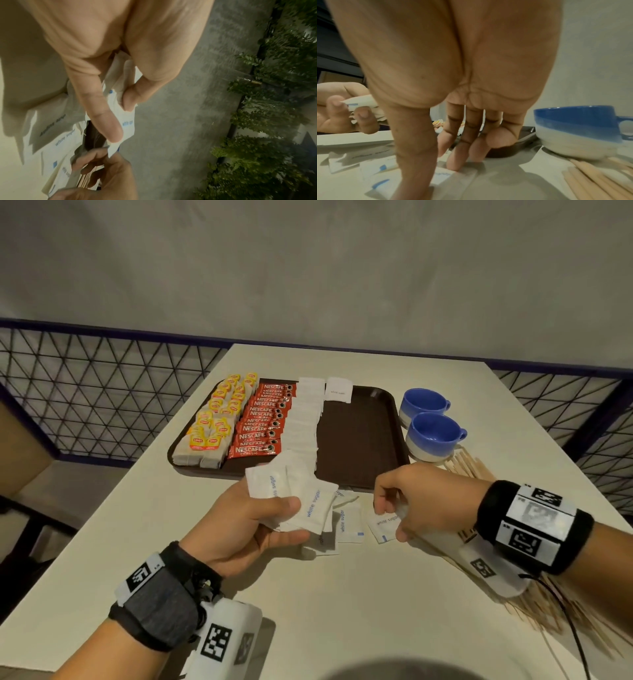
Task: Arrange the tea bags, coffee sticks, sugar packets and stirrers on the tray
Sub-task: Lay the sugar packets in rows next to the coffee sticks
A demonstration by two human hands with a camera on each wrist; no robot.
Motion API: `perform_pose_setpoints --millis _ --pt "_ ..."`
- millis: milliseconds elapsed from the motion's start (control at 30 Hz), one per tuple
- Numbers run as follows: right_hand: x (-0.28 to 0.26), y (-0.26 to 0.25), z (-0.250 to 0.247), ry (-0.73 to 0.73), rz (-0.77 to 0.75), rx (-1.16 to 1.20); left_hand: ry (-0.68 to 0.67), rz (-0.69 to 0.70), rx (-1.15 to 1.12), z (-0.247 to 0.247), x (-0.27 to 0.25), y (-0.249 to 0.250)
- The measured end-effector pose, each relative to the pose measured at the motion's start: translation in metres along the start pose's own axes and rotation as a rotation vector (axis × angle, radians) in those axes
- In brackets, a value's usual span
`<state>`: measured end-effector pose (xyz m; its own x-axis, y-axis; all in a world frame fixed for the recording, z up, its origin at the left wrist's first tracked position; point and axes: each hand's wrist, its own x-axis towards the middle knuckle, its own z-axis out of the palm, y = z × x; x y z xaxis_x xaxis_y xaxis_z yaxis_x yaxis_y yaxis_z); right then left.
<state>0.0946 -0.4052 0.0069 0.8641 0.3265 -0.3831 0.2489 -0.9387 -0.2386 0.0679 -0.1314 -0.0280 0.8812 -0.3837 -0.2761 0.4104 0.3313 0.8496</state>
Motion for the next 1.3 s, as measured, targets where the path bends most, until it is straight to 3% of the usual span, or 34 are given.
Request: perform_pose_setpoints --millis 133,300,533,700,967,1100,1200,1300 --pt "0.001 0.001 0.004 -0.027 -0.007 -0.017 -0.04 -0.003 -0.001 0.002 0.0 -0.003" --pt "-0.001 0.0 0.004 0.027 -0.124 -0.157 -0.088 -0.025 -0.064 0.008 -0.001 -0.001" --pt "0.0 -0.002 -0.002 -0.029 -0.191 -0.202 -0.021 -0.108 -0.246 0.011 0.0 0.002" --pt "0.003 -0.004 -0.004 -0.027 -0.146 -0.157 0.008 -0.084 -0.165 0.012 -0.001 -0.002" --pt "-0.01 -0.002 -0.032 0.133 -0.132 0.03 0.055 -0.089 -0.201 0.014 -0.001 -0.006" --pt "-0.031 -0.025 -0.061 0.272 -0.215 0.398 0.089 -0.102 -0.258 0.019 0.001 -0.006" --pt "-0.036 -0.049 -0.065 0.218 -0.308 0.651 0.059 -0.12 -0.259 0.023 0.003 -0.006" --pt "-0.023 -0.066 -0.049 0.192 -0.309 0.59 -0.03 -0.111 -0.272 0.03 0.002 -0.002"
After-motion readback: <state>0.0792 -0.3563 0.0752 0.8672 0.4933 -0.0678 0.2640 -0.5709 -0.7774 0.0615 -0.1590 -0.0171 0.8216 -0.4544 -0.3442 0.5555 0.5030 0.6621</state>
